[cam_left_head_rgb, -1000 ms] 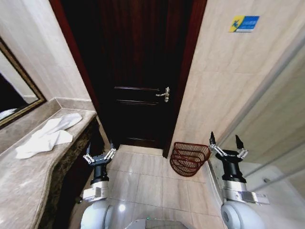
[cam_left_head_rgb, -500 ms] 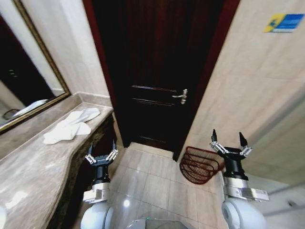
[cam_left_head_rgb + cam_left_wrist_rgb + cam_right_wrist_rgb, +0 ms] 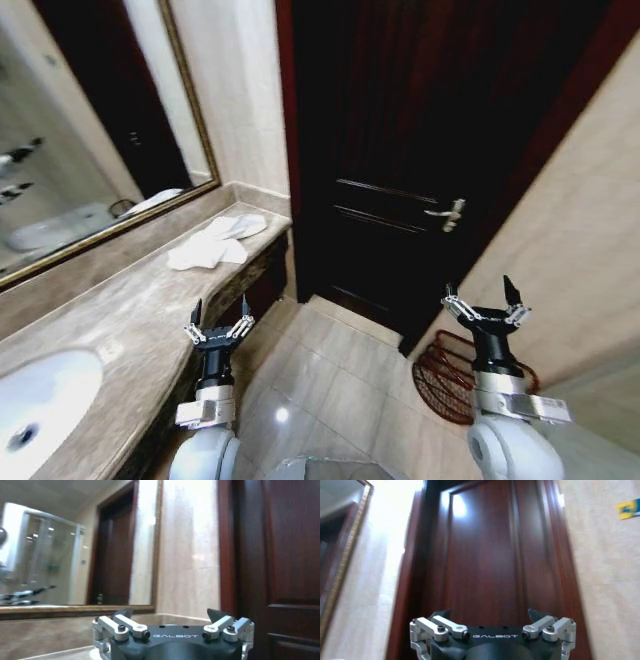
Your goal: Discard the used towel into the hamper.
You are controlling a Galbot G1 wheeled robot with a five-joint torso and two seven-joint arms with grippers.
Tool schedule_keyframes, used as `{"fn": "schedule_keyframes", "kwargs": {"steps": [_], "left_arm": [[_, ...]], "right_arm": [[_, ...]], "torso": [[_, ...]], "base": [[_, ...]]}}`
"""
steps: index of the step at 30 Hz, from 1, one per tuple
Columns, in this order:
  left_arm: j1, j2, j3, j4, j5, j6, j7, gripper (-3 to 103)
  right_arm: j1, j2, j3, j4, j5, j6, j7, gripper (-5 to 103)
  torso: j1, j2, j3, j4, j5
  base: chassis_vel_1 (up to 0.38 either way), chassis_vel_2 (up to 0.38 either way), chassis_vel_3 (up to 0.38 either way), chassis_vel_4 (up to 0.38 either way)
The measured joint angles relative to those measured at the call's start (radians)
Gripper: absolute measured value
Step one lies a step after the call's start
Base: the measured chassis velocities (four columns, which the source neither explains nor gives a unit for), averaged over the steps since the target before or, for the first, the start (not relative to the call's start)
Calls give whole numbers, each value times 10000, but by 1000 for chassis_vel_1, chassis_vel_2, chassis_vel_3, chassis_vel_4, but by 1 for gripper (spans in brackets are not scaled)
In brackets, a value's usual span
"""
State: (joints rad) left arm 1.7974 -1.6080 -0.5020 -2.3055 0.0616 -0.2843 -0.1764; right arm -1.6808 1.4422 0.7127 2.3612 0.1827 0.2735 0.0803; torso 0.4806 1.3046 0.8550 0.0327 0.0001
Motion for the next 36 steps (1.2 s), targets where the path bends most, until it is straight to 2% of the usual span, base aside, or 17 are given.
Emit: {"fn": "schedule_keyframes", "kwargs": {"steps": [5, 7, 9, 11, 13, 21, 23, 28, 33, 36], "left_arm": [[38, -1, -109, -22, -1, -25, -20, 101], [120, 0, -285, -16, 210, -241, 377, 94], [122, -1, -321, 4, 380, -352, 423, 94], [112, 0, -386, 110, 1141, -539, 379, 99], [104, -1, -382, 210, 1409, -608, 231, 100], [45, 0, -276, 441, 1272, -594, -106, 100], [14, -1, -251, 459, 1199, -548, -159, 103], [-6, 0, -184, 533, 1153, -575, -98, 97], [-38, -1, -126, 529, 923, -465, -91, 100], [-38, -1, -99, 490, 686, -184, -104, 100]], "right_arm": [[-52, 73, -14, -31, -3, 177, -91, 100], [-176, 127, 33, 0, -41, 78, -173, 100], [-225, 147, 46, 27, -58, -13, -183, 100], [-287, 173, 52, 87, -100, -208, -167, 100], [-256, 174, 40, 102, -110, -241, -160, 100], [-204, 193, -36, 87, -123, -222, -180, 100], [-192, 191, -37, 64, -135, -220, -180, 100], [-146, 180, -50, 0, -122, -206, -133, 100], [-75, 121, -89, -115, -12, -43, -209, 100], [27, 70, -145, -253, 263, 426, -451, 100]], "torso": [[0, 0, 0, 0, -2], [0, 0, 0, 0, -1], [0, 0, 0, 1, 2], [0, 0, 0, 1, -2], [0, 0, 0, 1, 0], [-3, 1, -1, -1, 0], [-4, 1, -1, -1, 1], [-2, 1, 0, -2, -2], [8, -2, 3, 1, 0], [13, -3, 4, 2, 0]], "base": [[133, 117, 126, 127], [130, 121, 139, 127], [142, 117, 141, 131], [93, 103, 97, 111], [76, 59, 54, 74], [-13, 19, 19, -10], [-106, 99, 76, -117], [-139, 134, 162, -157], [-198, 214, 217, -199], [-170, 167, 155, -154]]}}
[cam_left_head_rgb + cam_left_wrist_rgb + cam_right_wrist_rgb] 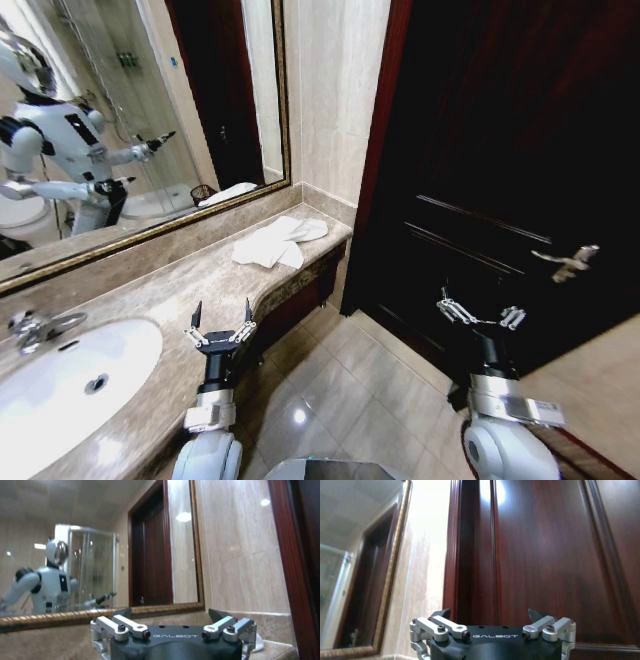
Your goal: Discard the used towel into the hamper.
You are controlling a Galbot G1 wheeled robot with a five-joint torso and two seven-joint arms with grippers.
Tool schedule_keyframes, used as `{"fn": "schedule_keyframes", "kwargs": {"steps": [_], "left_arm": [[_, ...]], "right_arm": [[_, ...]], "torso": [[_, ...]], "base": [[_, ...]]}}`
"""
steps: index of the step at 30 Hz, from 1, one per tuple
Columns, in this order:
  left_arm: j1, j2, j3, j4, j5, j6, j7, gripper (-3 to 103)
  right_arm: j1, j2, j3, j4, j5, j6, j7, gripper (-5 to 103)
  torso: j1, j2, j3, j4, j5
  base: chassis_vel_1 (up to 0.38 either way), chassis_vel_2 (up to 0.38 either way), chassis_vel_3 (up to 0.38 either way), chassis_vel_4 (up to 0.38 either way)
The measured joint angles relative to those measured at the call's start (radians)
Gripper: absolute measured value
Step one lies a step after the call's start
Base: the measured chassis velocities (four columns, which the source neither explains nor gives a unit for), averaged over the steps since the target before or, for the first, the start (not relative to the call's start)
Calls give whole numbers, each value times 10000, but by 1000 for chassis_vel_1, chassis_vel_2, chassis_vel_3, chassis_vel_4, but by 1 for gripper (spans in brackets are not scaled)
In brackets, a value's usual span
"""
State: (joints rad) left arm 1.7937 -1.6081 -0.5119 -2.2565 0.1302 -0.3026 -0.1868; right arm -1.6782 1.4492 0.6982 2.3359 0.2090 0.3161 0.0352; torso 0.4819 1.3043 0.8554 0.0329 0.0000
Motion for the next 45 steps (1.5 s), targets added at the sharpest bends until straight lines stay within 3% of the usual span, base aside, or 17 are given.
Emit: {"fn": "schedule_keyframes", "kwargs": {"steps": [5, 16, 24, 26, 31, 41, 45], "left_arm": [[19, 1, 254, -155, -314, 1431, -421, 100], [-890, 0, -182, -66, -1677, 3174, -467, 100], [-1535, 0, -304, 423, -2144, 3445, -153, 100], [-2148, 1, -353, 864, -2352, 3605, 56, 100], [-2752, 0, -364, 1867, -2452, 3132, 267, 100], [-4443, 0, -471, 3091, -2534, 3260, 106, 100], [-5385, 0, -455, 4185, -2658, 3029, -146, 100]], "right_arm": [[122, -7, -93, -155, 147, 719, -380, 100], [189, -142, 9, -254, 105, 756, -808, 100], [263, -353, 64, -359, 72, 575, -836, 100], [320, -446, 34, -544, 8, 508, -860, 100], [276, -437, 131, -1070, -11, 570, -1231, 100], [256, -308, 65, -1571, -364, 670, -1279, 100], [288, -303, 38, -1759, -500, 653, -1272, 100]], "torso": [[-10, 1, -2, -5, -2], [-17, 6, -5, -3, 1], [-11, 5, -3, -2, 0], [-12, 5, -4, -3, -1], [-12, 4, -3, -1, -1], [-13, 3, -3, -2, -1], [-13, 3, -3, -2, -2]], "base": [[-88, 37, 27, -15], [27, -10, -20, 18], [0, 0, 0, 0], [0, 0, 0, 0], [0, 0, 0, 0], [0, 0, 0, 0], [0, 0, 0, 0]]}}
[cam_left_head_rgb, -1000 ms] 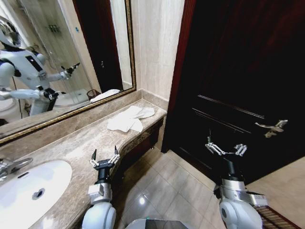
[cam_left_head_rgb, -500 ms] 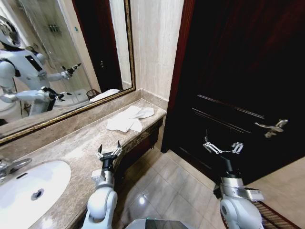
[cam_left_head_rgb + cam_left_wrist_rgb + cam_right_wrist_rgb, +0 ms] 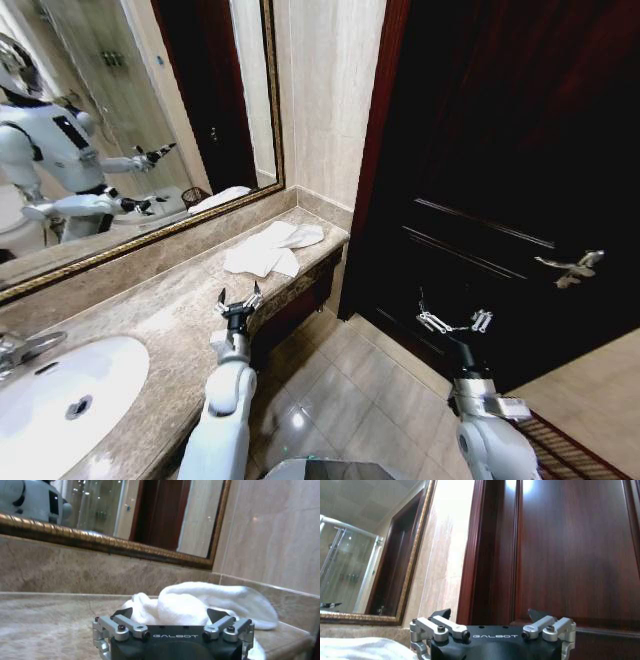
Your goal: Discard the used towel into the hamper.
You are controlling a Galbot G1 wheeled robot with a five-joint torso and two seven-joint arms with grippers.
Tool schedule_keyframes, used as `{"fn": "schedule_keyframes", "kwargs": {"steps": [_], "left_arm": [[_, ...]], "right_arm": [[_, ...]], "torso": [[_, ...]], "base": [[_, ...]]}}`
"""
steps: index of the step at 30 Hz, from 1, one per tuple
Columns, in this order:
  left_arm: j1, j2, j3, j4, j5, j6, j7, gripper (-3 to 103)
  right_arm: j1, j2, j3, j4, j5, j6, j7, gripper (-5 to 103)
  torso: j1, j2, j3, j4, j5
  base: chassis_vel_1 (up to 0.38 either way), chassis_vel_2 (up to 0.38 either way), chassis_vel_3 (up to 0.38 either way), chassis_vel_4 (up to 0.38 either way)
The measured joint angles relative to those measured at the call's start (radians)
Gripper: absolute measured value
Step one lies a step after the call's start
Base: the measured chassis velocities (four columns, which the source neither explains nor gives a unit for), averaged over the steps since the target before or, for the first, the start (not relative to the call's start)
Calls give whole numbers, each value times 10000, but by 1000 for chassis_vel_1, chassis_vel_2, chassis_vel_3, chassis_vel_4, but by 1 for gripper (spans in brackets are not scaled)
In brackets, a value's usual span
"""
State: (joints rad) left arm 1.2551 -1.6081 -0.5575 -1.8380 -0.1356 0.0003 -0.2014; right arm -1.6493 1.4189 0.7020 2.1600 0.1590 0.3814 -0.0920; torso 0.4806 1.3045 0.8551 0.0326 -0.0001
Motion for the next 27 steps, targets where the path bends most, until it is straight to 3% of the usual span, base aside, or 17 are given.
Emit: {"fn": "schedule_keyframes", "kwargs": {"steps": [8, 12, 23, 27], "left_arm": [[-2418, 13, 233, 2300, 148, 46, -416, 100], [-2993, 0, 250, 2784, 183, 203, -655, 100], [-3549, 1, 402, 3386, -109, 834, -1184, 94], [-3818, 1, 440, 3787, -102, 1121, -1361, 85]], "right_arm": [[-81, 32, 12, -202, -255, 8, 75, 100], [-108, 44, 64, -214, -269, 35, 157, 100], [-65, 229, 52, -321, -362, 264, 277, 100], [-77, 262, 72, -374, -379, 340, 277, 100]], "torso": [[1, -1, 0, 1, 3], [1, 0, 0, -2, -1], [0, 0, -1, 0, 2], [0, 0, -1, 0, 1]], "base": [[0, 0, 0, 0], [0, 0, 0, 0], [0, 0, 0, 0], [0, 0, 0, 0]]}}
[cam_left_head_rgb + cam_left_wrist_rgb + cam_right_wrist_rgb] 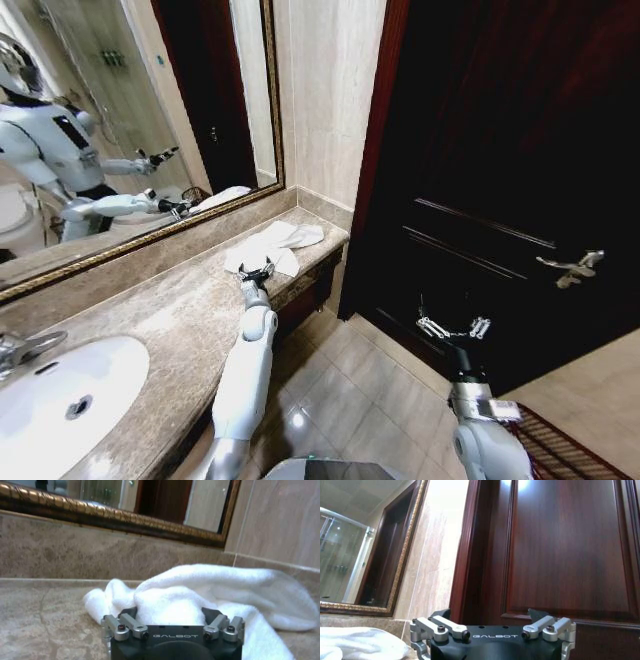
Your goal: Discard the used towel into the hamper.
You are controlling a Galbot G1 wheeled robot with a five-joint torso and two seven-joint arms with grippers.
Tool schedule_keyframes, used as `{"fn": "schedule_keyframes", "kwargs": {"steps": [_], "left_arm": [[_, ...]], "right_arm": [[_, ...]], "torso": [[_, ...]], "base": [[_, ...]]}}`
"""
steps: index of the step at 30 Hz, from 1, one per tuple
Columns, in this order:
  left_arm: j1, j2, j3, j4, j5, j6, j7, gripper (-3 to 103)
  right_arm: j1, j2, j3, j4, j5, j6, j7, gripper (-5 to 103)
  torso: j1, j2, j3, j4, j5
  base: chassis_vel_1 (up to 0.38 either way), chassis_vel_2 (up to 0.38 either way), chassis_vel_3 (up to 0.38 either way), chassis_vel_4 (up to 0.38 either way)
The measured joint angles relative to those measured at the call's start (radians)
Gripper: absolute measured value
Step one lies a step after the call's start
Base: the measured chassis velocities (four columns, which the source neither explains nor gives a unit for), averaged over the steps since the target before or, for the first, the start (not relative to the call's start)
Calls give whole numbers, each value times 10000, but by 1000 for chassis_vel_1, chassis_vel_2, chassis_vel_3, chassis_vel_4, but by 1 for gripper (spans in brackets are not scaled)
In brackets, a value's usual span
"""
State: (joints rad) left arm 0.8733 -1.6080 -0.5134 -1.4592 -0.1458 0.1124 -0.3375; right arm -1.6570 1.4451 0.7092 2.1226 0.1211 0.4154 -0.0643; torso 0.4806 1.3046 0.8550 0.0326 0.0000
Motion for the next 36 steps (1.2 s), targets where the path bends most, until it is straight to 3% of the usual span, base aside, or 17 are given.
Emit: {"fn": "schedule_keyframes", "kwargs": {"steps": [7, 10, 15, 23, 28, 31, 33, 36], "left_arm": [[-243, 0, 41, 382, -107, -32, 18, 69], [-84, 0, 77, 225, -155, -104, 91, 57], [101, 0, 126, 136, -116, -211, 147, 49], [252, 0, 183, -27, -163, -258, 219, 23], [317, 0, 157, -118, -220, -381, 342, 15], [488, 0, 94, -344, -213, -590, 464, 7], [587, 0, 85, -481, -214, -682, 525, 7], [1069, 1, 103, -939, -332, -1429, 1176, 7]], "right_arm": [[31, 64, 3, -36, -1, 19, 4, 100], [98, 130, -33, -144, 9, 67, 10, 100], [98, 226, -130, -182, -1, 99, 7, 100], [114, 308, -182, -181, -24, 115, -2, 100], [13, 413, -211, -181, -93, 246, -22, 100], [-19, 443, -219, -180, -99, 288, -18, 100], [-3, 423, -218, -180, -89, 294, -7, 100], [74, 398, -216, -164, -35, 296, 36, 100]], "torso": [[0, 1, 0, 0, -1], [0, 1, 0, 0, 0], [0, 1, 0, 0, 0], [0, 1, 0, 0, 0], [0, 1, 0, -1, -1], [0, 1, 0, -1, -1], [0, 1, 0, -1, 0], [0, 1, 0, -1, 0]], "base": [[0, 0, 0, 0], [0, 0, 0, 0], [0, 0, 0, 0], [0, 0, 0, 0], [0, 0, 0, 0], [0, 0, 0, 0], [0, 0, 0, 0], [0, 0, 0, 0]]}}
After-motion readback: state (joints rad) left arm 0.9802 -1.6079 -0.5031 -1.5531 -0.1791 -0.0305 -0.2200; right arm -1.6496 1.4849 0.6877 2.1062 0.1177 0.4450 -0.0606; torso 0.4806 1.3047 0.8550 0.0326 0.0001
